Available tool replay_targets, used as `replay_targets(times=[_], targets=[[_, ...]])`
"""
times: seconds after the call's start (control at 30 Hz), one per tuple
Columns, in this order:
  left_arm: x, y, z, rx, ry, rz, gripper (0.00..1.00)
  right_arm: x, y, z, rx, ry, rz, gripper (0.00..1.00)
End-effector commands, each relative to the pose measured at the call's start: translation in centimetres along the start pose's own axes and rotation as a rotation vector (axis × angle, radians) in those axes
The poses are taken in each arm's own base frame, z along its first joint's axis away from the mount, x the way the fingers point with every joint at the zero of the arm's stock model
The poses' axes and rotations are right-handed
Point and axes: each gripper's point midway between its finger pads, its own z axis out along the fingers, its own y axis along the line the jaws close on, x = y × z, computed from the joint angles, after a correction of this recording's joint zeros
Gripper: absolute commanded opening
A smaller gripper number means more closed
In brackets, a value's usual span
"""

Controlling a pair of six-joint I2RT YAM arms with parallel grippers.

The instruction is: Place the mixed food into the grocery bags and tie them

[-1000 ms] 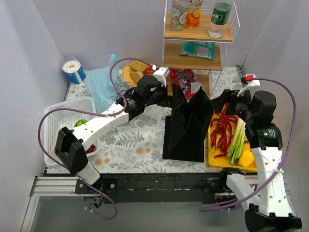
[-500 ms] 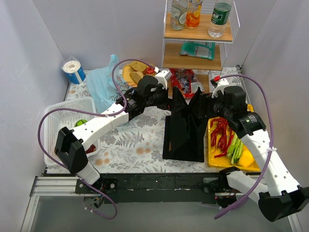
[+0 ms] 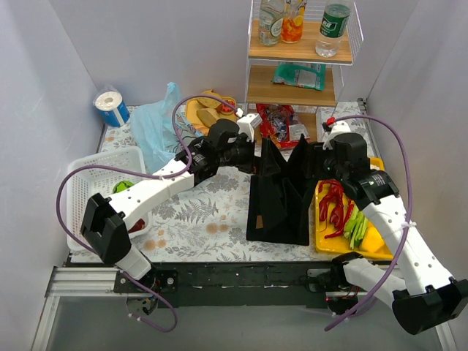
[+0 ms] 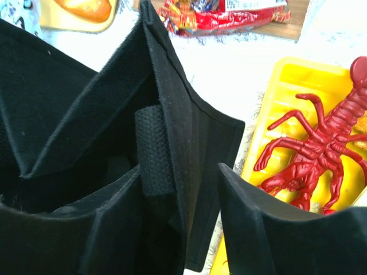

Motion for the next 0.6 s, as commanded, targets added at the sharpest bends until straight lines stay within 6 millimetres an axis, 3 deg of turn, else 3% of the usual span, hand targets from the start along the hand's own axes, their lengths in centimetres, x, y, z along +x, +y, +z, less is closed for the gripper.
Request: replay_targets(times=[0.0,0.03,0.1,0.13,0.2,0.23,0.27,0.3,0.33,0.37,0.43,0.47,0.57], targets=[[1.4,-0.5,0.1,0.026,0.042,0.006,0.74,0.2,-0.3,-0.1,0.015,-0.015,-0.005,0.54],[1.3,-0.4,-0.1,0.019,0.035,0.015,0.57,0.2,-0.4,-0.1,0.017,-0.017,-0.008,0.49],[1.0,0.0,-0.5,-0.012,0.016,0.031,0.35,-0.2,-0.8,-0.4,0.04,-0.028,-0.02,0.42],[0.9,0.3,-1.0,-0.037,0.014,0.052,0.16,-1.0,-1.2,-0.7,0.066,-0.049,-0.025,0.31],[-0.4,1.3,-1.9,-0.117,-0.023,0.092,0.03,-2.0,-1.7,-1.0,0.098,-0.073,-0.042,0.17],[-0.2,1.8,-2.7,-0.159,-0.007,0.105,0.0,-3.2,-2.2,-1.7,0.137,-0.098,-0.06,0.07],[-0.5,2.5,-3.3,-0.195,-0.006,0.152,0.0,-3.7,-2.7,-1.9,0.167,-0.103,-0.07,0.02],[-1.6,3.6,-4.2,-0.279,-0.039,0.172,0.0,-4.1,-3.3,-1.9,0.202,-0.098,-0.081,0.01],[-1.2,4.6,-5.2,-0.327,-0.016,0.187,0.0,-4.4,-4.6,-2.3,0.28,-0.097,-0.103,0.01],[-2.4,6.0,-6.9,-0.395,-0.05,0.208,0.0,-4.8,-5.3,-2.4,0.315,-0.102,-0.109,0.01],[-2.6,8.6,-9.0,-0.475,-0.059,0.201,0.0,-5.1,-6.4,-1.9,0.344,-0.108,-0.128,0.01],[-3.9,10.5,-11.2,-0.517,-0.108,0.168,0.0,-5.0,-7.5,-1.7,0.346,-0.098,-0.108,0.01],[-4.3,12.6,-14.4,-0.526,-0.149,0.115,0.0,-4.5,-8.6,-1.5,0.357,-0.067,-0.07,0.01]])
